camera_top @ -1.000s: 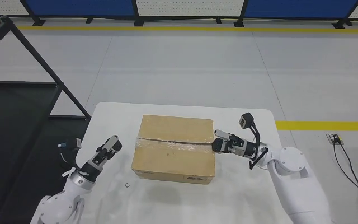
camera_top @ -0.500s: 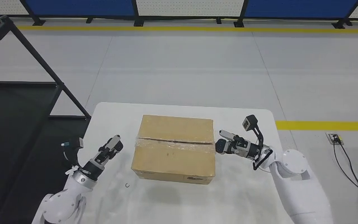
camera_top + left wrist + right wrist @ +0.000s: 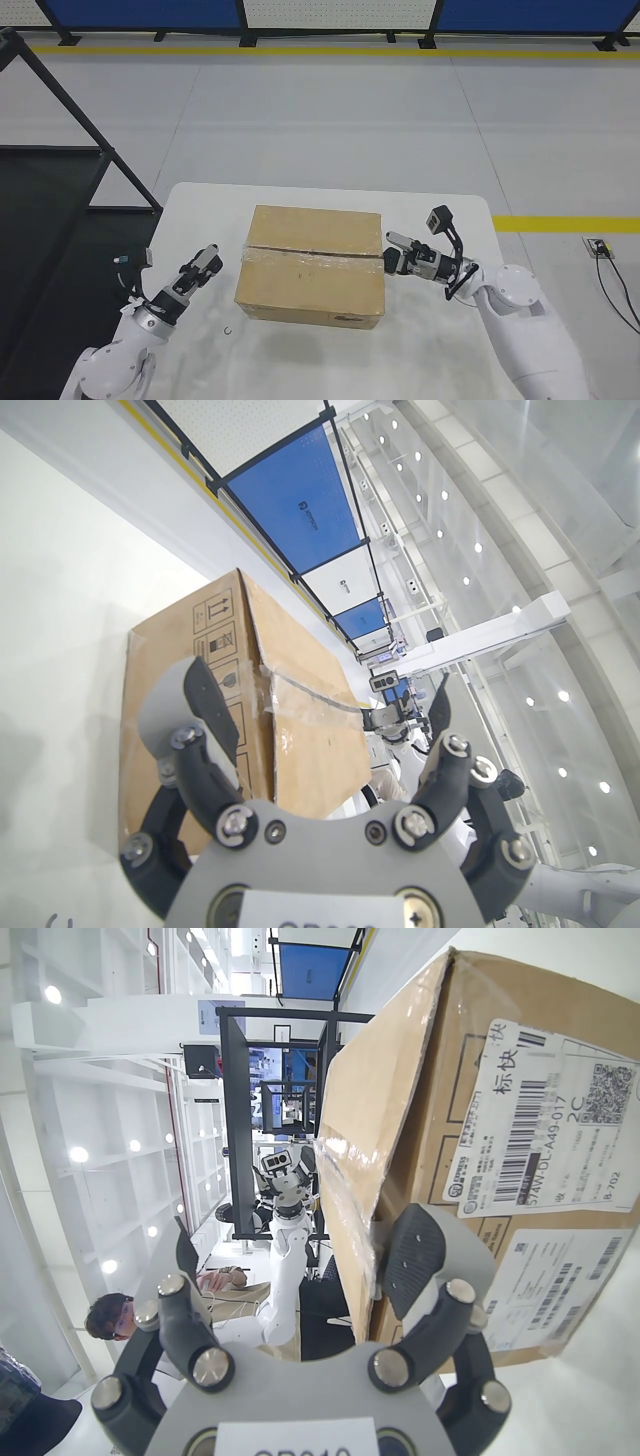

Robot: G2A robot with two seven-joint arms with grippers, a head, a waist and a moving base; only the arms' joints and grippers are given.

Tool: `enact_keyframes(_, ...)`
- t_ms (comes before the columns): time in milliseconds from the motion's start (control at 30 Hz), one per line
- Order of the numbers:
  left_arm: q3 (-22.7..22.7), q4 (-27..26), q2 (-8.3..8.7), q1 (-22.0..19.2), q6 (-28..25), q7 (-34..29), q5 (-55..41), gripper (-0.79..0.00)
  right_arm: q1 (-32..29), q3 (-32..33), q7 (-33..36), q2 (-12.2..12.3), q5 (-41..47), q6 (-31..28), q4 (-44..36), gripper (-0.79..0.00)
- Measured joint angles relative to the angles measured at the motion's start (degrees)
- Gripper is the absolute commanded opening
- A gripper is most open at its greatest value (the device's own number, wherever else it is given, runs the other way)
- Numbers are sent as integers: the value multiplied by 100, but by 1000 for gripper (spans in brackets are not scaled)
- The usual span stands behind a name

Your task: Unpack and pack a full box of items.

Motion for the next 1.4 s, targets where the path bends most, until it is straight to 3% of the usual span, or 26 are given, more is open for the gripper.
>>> enact_keyframes(233, -58, -30, 12, 32, -42, -17, -36, 0, -29, 94, -237, 31, 126, -94, 110, 0)
enact_keyframes(633, -545, -15, 51, 259, -265, 119, -392, 0, -491, 1028, -547, 208, 796, -616, -150, 0)
enact_keyframes(1400, -593, -2, 57, 288, -279, 101, -420, 0, -488, 1023, -547, 207, 787, -613, -148, -1)
